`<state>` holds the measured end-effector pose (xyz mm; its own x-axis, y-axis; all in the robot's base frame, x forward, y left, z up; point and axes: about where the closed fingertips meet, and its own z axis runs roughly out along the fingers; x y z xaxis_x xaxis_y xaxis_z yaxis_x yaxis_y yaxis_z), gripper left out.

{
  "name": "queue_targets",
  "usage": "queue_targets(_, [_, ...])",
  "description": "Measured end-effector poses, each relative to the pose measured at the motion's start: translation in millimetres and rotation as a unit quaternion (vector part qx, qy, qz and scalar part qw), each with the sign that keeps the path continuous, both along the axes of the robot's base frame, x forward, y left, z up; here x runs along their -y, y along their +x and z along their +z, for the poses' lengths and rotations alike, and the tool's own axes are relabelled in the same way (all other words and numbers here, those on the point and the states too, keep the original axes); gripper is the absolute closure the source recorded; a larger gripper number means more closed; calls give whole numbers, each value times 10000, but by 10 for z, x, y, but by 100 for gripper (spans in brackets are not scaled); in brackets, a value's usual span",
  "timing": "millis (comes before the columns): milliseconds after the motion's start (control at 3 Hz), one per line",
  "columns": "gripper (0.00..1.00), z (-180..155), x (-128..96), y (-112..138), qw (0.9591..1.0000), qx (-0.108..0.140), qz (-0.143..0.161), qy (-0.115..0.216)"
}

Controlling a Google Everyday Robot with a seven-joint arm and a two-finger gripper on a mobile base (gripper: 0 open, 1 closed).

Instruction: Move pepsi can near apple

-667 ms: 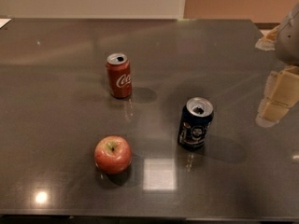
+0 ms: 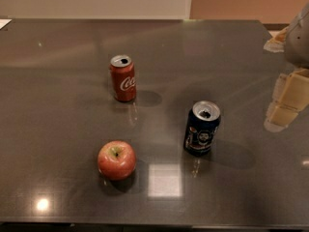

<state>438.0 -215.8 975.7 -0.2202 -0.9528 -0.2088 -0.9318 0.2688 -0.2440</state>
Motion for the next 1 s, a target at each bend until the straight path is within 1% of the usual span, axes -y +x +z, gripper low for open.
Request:
queue_targets(333, [0,-156,-387,-80,9977,-132,348,564])
queue_targets(667, [0,-312,-787,-207,9888,-313,750,1252])
queue_targets(1000, [0,-437,-1061,-329,9802,-424,1052,1624])
